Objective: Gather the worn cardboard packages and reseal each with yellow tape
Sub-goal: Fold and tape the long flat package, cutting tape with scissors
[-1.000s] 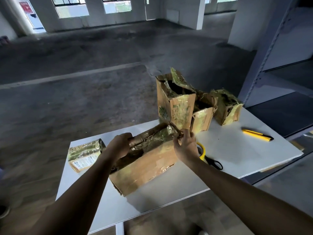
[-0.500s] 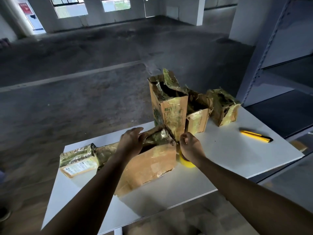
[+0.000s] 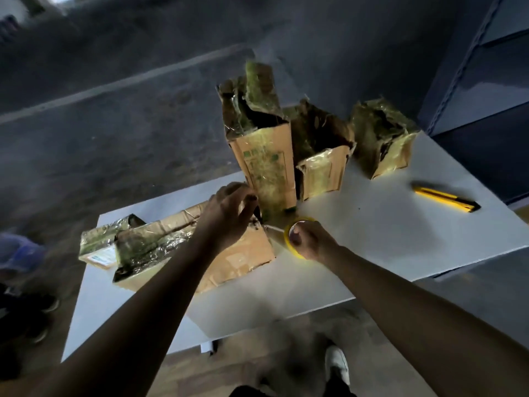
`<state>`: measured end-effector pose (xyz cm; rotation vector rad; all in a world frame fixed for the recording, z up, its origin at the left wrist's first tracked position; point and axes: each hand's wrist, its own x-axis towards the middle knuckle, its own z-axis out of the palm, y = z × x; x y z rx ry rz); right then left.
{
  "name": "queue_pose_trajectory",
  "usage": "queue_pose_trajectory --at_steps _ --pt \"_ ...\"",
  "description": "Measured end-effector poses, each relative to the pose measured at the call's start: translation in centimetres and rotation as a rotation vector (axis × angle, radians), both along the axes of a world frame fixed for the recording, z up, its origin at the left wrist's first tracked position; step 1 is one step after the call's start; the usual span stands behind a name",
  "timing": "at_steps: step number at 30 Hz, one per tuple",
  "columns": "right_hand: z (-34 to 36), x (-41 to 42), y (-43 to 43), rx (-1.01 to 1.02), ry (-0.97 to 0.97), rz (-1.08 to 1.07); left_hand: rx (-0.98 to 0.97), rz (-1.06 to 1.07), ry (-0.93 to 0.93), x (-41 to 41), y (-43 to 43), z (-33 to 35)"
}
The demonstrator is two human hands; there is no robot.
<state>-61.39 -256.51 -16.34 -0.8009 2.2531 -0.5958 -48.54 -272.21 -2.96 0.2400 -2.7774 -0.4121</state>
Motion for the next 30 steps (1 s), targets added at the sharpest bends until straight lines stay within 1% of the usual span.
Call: queue_pose_trajectory --at_steps 1,4,7,10,12,15,20,24,26,28,30 --pt "-0.5 0.0 0.0 0.016 -0.005 0.051 -0.002 0.011 0.001 0.0 0.2 0.0" --pt "-1.6 -0.1 0.2 0.092 0.081 0.162 -0.007 0.027 0.012 0.1 0.6 -0.2" --pt "-1.7 -0.1 0.1 0.146 0.084 0.241 0.004 0.042 0.006 0.0 1.1 -0.4" --pt "-1.6 -0.3 0.5 0.095 0.082 0.245 -0.015 0.054 -0.005 0.1 1.4 -0.5" --pt "-1.0 -0.7 0.8 0.005 0.094 0.184 -0.028 0.06 0.001 0.1 1.7 -0.4" --pt "1.0 -1.4 1.4 -0.156 0.056 0.054 -0.038 0.059 0.018 -0.4 2.4 0.2" --pt "5.9 -1.1 3.7 -0.448 -0.089 -0.151 -0.028 0.009 0.028 -2.3 4.3 1.3" --pt "9.0 0.1 5.0 -0.666 -0.273 -0.323 0.11 0.011 -0.129 -3.9 5.8 1.6" --pt "10.2 0.7 5.8 -0.781 -0.347 -0.373 0.184 0.024 -0.178 -4.5 6.2 1.8" --pt "11.6 1.4 6.3 -0.853 -0.368 -0.382 0.231 0.022 -0.183 -4.8 6.5 2.2" --pt "12.6 2.0 6.8 -0.887 -0.355 -0.391 0.249 0.01 -0.139 -4.7 6.8 2.9"
